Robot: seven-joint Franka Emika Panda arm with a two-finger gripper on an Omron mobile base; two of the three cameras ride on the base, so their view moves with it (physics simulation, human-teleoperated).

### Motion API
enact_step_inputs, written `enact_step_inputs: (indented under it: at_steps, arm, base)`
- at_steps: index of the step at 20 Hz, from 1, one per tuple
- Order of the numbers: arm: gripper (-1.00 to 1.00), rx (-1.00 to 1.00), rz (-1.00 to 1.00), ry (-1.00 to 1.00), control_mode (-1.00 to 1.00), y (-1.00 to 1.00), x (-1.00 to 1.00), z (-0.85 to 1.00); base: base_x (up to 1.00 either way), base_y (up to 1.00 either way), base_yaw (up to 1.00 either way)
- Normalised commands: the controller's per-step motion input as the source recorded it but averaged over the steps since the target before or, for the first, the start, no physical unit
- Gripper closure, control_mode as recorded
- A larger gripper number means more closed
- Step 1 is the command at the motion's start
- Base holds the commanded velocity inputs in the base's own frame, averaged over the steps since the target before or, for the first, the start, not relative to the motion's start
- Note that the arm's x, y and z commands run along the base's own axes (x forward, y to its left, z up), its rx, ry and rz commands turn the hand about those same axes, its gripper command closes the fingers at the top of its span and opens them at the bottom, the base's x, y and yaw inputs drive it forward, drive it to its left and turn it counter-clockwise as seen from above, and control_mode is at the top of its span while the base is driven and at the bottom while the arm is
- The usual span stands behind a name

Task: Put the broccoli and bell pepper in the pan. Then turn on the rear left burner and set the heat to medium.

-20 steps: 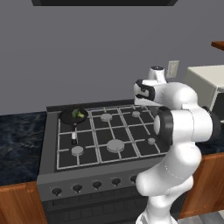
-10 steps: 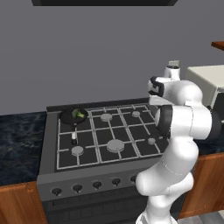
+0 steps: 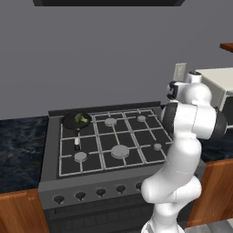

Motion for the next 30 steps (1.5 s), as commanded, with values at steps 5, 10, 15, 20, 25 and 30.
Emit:
enact_step_inputs:
  at_steps: [5,10,15,20,25,30]
  arm:
    - [-1.0,-0.09,-0.04,0.0,-1.0,-0.17,0.0,-0.3]
    - [-1.0,-0.11,-0.12,0.0,-1.0,-0.07,0.0,-0.33]
    - [-1.0,-0.04,-0.2,0.0,-1.0,-0.16,0.0,-0.15]
    - [-1.0,0.0,-0.22,0.0,-1.0,-0.2,0.05,-0.08]
    - [-1.0,0.0,-0.16,-0.02,-1.0,-0.13,0.12,-0.01]
    - [-1.0,0.0,-0.04,-0.1,-1.0,-0.06,0.21,-0.02]
  base:
    - [0.0,0.0,0.0]
    - [0.0,0.0,0.0]
    - [0.0,0.0,0.0]
    - [0.0,0.0,0.0]
    - [0.0,0.0,0.0]
    - [0.0,0.0,0.0]
